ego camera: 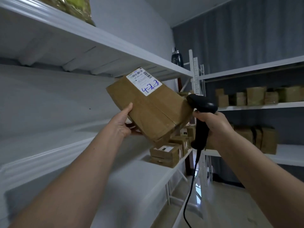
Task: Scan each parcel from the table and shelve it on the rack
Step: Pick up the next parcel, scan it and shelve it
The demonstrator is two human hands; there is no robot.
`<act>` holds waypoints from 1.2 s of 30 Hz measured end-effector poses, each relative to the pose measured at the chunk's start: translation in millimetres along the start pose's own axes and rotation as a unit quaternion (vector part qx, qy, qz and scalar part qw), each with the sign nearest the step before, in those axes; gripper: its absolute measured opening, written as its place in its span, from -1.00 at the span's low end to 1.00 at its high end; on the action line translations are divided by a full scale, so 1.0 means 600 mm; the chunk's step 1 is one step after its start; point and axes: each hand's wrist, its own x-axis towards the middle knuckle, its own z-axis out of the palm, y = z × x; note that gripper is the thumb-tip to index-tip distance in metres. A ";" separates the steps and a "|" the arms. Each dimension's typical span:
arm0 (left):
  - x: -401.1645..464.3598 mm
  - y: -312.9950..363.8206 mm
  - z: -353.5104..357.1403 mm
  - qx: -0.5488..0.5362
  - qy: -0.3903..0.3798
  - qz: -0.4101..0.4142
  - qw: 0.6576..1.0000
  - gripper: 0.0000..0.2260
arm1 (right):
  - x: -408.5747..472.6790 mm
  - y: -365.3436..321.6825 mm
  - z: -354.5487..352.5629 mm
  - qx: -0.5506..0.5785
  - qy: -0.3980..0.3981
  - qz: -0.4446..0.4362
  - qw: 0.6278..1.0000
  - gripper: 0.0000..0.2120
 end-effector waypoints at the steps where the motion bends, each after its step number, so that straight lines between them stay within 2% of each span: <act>1: 0.017 0.002 0.009 -0.004 0.001 0.002 1.000 -0.49 | 0.016 -0.001 0.000 0.013 -0.008 -0.005 1.000 -0.69; 3: 0.050 0.007 0.026 -0.002 0.002 0.008 1.000 -0.48 | 0.051 -0.003 0.004 0.036 -0.029 -0.021 0.999 -0.71; 8: 0.140 0.018 0.072 0.004 0.030 0.024 0.999 -0.65 | 0.157 0.003 0.009 0.086 -0.074 -0.049 0.992 -0.73; 12: 0.236 0.017 0.116 -0.001 0.056 0.046 0.997 -0.63 | 0.263 0.021 0.002 0.107 -0.119 -0.067 0.985 -0.73; 18: 0.392 -0.013 0.179 -0.023 0.117 0.050 0.992 -0.53 | 0.429 0.049 -0.018 0.143 -0.190 -0.059 0.969 -0.74; 20: 0.441 -0.023 0.200 -0.032 0.126 0.050 0.990 -0.53 | 0.477 0.058 -0.021 0.144 -0.203 -0.047 0.968 -0.74; 24: 0.531 -0.050 0.229 -0.040 0.146 0.040 0.988 -0.53 | 0.565 0.082 -0.029 0.145 -0.218 -0.034 0.964 -0.88; 28: 0.598 -0.084 0.253 -0.028 0.162 0.038 0.986 -0.59 | 0.634 0.116 -0.031 0.141 -0.240 -0.001 0.960 -0.83; 30: 0.620 -0.103 0.266 0.006 0.177 0.043 0.983 -0.70 | 0.660 0.129 -0.027 0.140 -0.248 0.007 0.959 -0.77; 32: 0.646 -0.117 0.271 0.089 0.210 0.064 0.972 -0.74 | 0.684 0.139 -0.024 0.141 -0.246 0.008 0.959 -0.73; 34: 0.664 -0.126 0.270 0.255 0.290 0.118 0.915 -0.64 | 0.705 0.147 -0.022 0.132 -0.245 0.003 0.960 -0.71; 35: 0.660 -0.126 0.278 0.312 0.299 0.148 0.889 -0.64 | 0.715 0.151 -0.020 0.126 -0.246 0.001 0.961 -0.69; 36: 0.653 -0.123 0.285 0.317 0.268 0.176 0.893 -0.71 | 0.723 0.156 -0.019 0.123 -0.246 0.001 0.961 -0.67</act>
